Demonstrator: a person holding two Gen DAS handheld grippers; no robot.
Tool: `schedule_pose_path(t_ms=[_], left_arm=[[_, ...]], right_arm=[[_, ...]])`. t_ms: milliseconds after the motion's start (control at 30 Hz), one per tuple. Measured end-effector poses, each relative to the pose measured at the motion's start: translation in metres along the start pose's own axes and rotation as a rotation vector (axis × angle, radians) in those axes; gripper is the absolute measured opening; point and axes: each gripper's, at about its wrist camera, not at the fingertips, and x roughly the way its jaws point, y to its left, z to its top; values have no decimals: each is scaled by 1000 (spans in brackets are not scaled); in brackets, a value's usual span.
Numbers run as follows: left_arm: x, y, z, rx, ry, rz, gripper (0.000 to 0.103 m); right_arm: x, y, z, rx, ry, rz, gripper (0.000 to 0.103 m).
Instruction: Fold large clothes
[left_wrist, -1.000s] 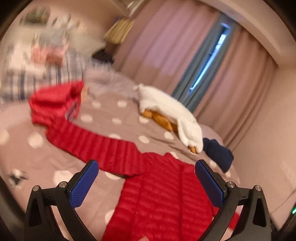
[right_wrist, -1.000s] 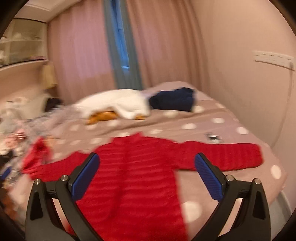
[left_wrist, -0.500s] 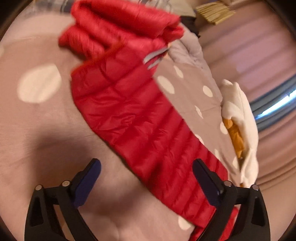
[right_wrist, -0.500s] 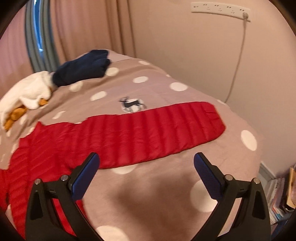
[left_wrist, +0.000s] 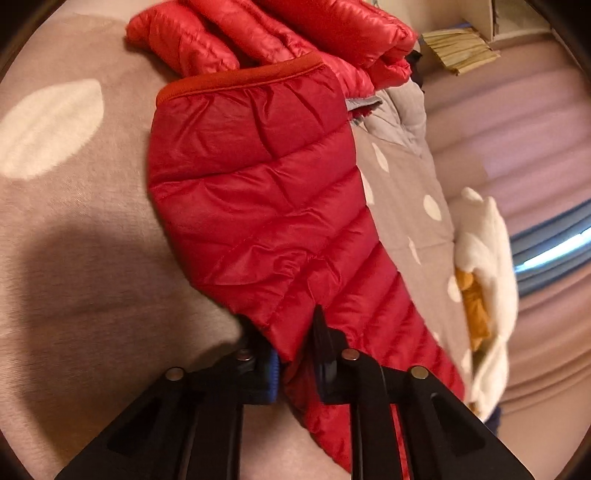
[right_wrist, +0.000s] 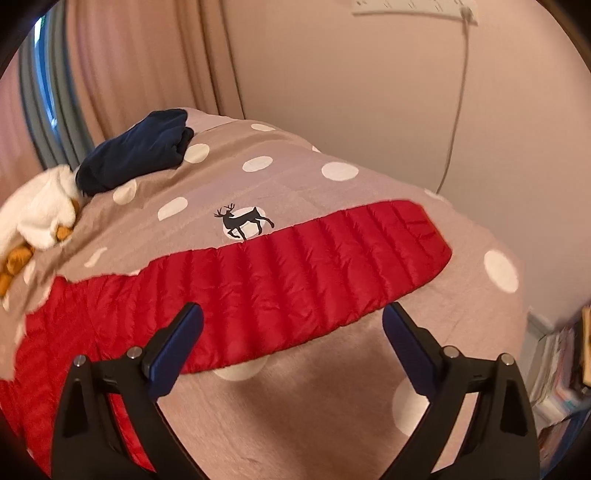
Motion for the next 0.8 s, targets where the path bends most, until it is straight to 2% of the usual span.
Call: schedule_pose_path(t_ms=[133,200,233,300,333,433,500,567,600,633,667,700,800], left_arm=[[0,-23,-7,162,-108,162,16],[4,-27,-13,210,-133,207,16],[4,-28,-15,221,-150,219,16],[6,-29,-16,224,-158,226,16],[8,-28,-17,225,-161,225,16],[12,-29,-18,216,-164,219,16],[14,-29,-17,212,-165,213,16],[13,-28,-16,206,-164,209,16],[10,-24,-18,206,-164,208,16],[7,-22,-18,211,-164,213,16],[8,-23,-18,214,-165,218,16],[7,-23,-19,220,-166,224,16],[8,-25,-18,223,-166,229,16]], right_arm=[[13,-25,4,122,29,41,94],[19,-44,7,215,34,43,96],[22,-55,8,263,36,16,96],[30,-81,10,360,44,-64,96],[34,-90,10,394,41,-70,95],[55,-121,5,534,73,-53,96],[77,-133,-2,618,121,-9,96],[91,-132,-10,648,111,8,94],[92,-127,-11,622,76,-18,73],[91,-122,-10,584,56,-60,48],[91,-114,-6,533,61,-122,4],[92,-109,-5,526,68,-122,5],[79,-84,8,513,11,-3,5]])
